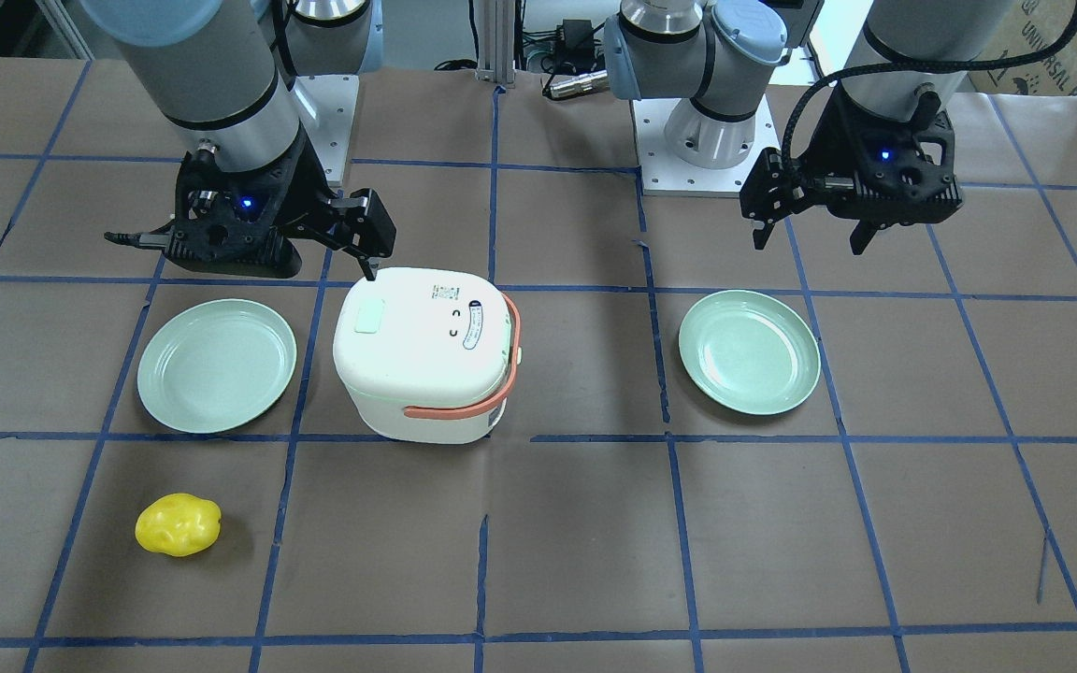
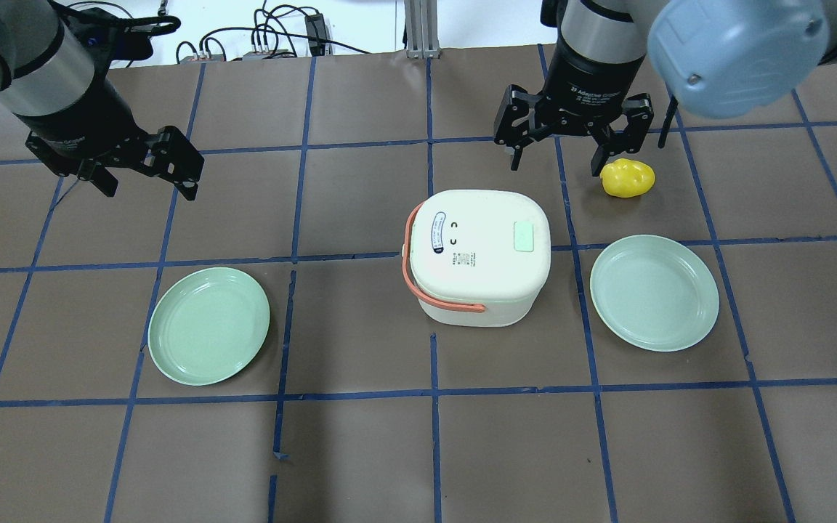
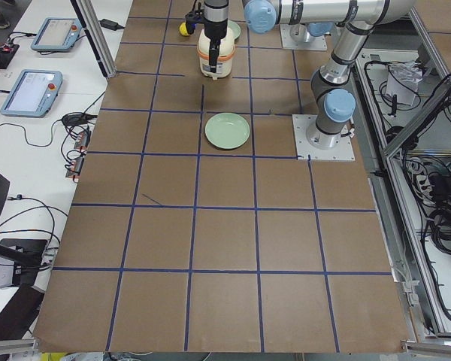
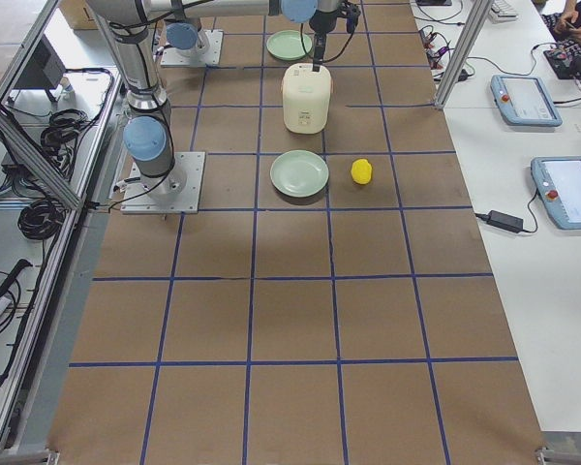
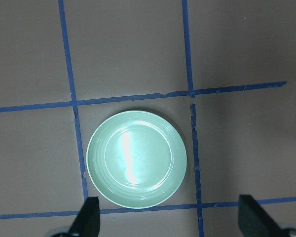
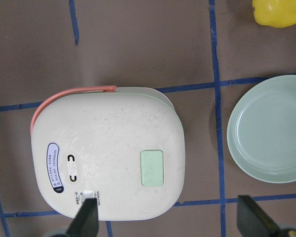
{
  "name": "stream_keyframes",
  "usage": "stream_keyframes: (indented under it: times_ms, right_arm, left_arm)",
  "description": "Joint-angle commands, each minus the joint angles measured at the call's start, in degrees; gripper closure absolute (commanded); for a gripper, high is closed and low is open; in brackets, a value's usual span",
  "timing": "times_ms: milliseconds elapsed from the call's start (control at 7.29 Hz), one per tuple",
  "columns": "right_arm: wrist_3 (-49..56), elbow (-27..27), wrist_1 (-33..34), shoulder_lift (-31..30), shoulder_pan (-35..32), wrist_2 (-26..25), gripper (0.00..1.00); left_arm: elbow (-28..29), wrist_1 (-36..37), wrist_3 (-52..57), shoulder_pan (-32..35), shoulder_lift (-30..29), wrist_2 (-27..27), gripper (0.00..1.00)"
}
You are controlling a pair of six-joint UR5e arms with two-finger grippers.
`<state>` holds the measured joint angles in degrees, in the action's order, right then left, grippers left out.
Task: Press rice cooker button
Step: 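Move the right gripper over the rice cooker's pale green lid button, then lower the right gripper and press down on the green lid button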
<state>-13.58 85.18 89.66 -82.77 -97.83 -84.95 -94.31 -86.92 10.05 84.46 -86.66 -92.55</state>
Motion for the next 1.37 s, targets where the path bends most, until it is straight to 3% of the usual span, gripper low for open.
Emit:
stream_keyframes:
  times_ms: [0,137,275,1235]
  right_arm:
    - [-0.39,2.61,0.95,-0.46,-0.08,3.10,0.46]
    - [-0.57,4.62,0.95,-0.72,-0.08,6.17,0.81]
    - [-0.31,5.51,1.04,-1.33,-0.08,6.98,0.88]
    - [-0.39,6.14,3.15,-0.72,-0.08,6.81,0.92]
  left_arm:
    - [0.00,0.00,-0.03,0.00,0.00,0.00,0.00]
    - [0.00,0.00,-0.03,0.00,0.00,0.00,0.00]
    - [0.00,0.00,-0.03,0.00,0.08,0.00,0.00]
    - [0.00,0.00,0.06,0.00,0.00,0.00,0.00]
